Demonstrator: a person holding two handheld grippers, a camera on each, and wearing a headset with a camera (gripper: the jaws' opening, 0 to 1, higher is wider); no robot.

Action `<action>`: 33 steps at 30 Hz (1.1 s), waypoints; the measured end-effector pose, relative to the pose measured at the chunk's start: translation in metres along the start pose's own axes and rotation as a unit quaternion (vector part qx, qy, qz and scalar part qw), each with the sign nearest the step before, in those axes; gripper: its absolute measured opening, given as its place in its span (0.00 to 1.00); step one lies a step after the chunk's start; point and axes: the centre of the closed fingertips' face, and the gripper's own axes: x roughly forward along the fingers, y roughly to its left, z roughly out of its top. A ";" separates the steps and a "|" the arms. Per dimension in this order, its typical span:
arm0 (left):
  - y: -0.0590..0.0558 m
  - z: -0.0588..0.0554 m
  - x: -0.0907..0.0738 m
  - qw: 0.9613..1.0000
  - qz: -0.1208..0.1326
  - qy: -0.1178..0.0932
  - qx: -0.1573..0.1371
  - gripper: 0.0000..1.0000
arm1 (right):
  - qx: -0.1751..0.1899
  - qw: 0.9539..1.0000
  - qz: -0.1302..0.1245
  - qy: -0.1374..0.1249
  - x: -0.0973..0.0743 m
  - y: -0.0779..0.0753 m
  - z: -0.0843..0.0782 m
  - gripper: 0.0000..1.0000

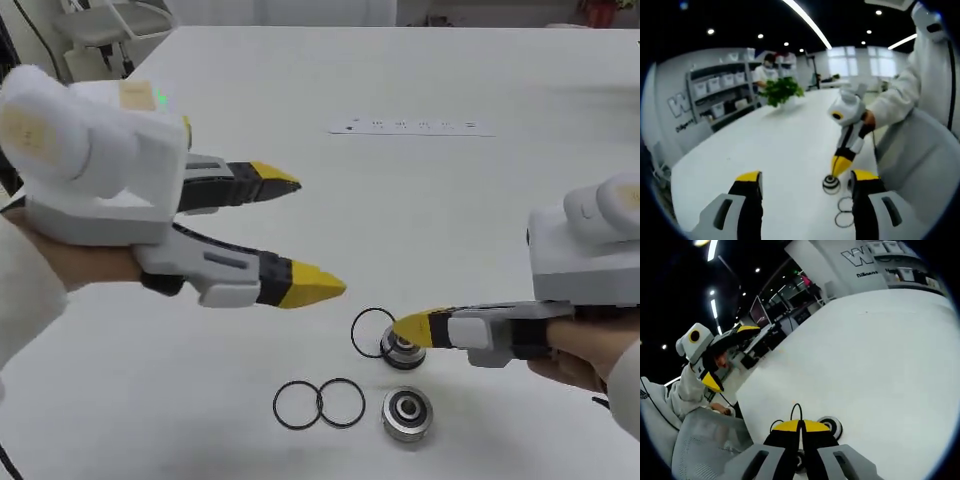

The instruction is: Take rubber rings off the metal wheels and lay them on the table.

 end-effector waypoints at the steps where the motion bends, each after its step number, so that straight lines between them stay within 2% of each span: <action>1: -0.001 0.001 -0.005 1.000 0.001 0.000 0.002 0.74 | -0.001 1.000 0.003 0.000 0.001 0.002 0.000 0.00; 8: -0.007 0.000 -0.045 1.000 0.028 0.004 0.010 0.79 | -0.007 1.000 0.028 0.006 0.005 0.016 -0.001 0.00; 11: -0.012 -0.011 -0.064 0.999 0.042 0.017 -0.006 0.82 | -0.012 0.999 0.038 0.009 0.007 0.023 -0.002 0.00; 18: -0.023 -0.034 -0.092 0.996 0.076 0.020 -0.039 0.89 | -0.024 0.998 0.052 0.016 0.013 0.036 -0.002 0.00; 23: -0.031 -0.047 -0.099 0.993 0.099 0.013 -0.065 0.94 | -0.032 0.998 0.059 0.019 0.018 0.044 -0.004 0.00; 27: -0.040 -0.056 -0.099 0.991 0.101 0.009 -0.082 0.94 | -0.040 0.997 0.062 0.025 0.023 0.046 -0.007 0.00; 33: -0.046 -0.065 -0.094 0.988 0.108 0.009 -0.109 1.00 | -0.049 0.996 0.063 0.041 0.034 0.046 -0.018 0.00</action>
